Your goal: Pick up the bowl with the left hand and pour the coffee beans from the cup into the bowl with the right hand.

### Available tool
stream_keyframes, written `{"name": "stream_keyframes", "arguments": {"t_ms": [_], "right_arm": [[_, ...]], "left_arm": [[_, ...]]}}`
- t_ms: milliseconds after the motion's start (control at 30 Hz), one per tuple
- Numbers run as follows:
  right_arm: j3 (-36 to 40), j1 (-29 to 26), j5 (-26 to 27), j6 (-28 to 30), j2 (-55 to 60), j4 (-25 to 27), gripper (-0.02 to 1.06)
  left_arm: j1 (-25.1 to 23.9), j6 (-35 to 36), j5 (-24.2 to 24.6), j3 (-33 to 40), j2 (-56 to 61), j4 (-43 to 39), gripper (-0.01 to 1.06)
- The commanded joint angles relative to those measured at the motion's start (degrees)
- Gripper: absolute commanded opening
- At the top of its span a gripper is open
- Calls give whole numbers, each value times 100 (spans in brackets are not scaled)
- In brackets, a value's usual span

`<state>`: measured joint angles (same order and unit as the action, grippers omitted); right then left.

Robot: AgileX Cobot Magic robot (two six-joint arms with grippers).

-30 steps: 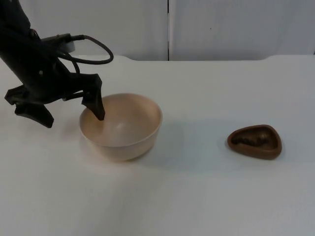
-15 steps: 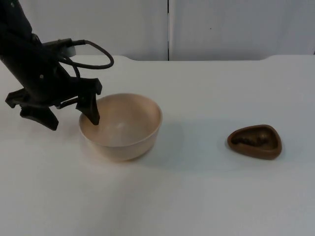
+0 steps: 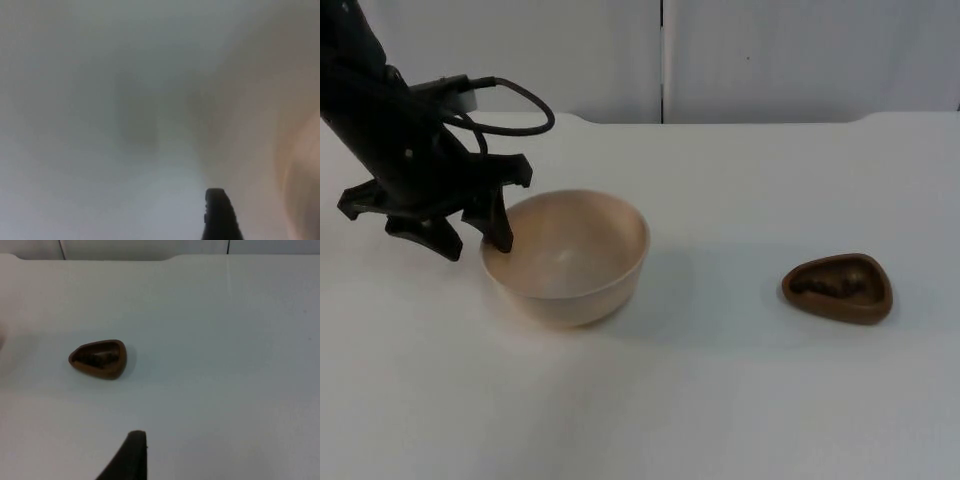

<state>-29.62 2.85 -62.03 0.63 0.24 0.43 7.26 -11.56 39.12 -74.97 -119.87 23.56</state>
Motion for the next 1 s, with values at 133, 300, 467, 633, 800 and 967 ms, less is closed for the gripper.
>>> {"name": "stream_keyframes", "arguments": {"t_ms": [133,300,467,633,800,967], "right_arm": [[5,-39,27,21,-24,-13,105],[5,-39,27,21,-24,-13,105],[5,-39,27,21,-24,-13,105],[5,-39,27,21,-24,-13,105],[5,-39,27,21,-24,-13,105],[5,-39,27,21,-24,-13,105]], "left_arm": [[24,-32,-40,-19,-10,131,27],[24,-32,-40,-19,-10,137,7],[24,-32,-40,-19,-10,137,0],[24,-32,64,-19,1,156,0],[24,-32,239,-19,198,268,0],[24,53,486,-19,687,289,0]]}}
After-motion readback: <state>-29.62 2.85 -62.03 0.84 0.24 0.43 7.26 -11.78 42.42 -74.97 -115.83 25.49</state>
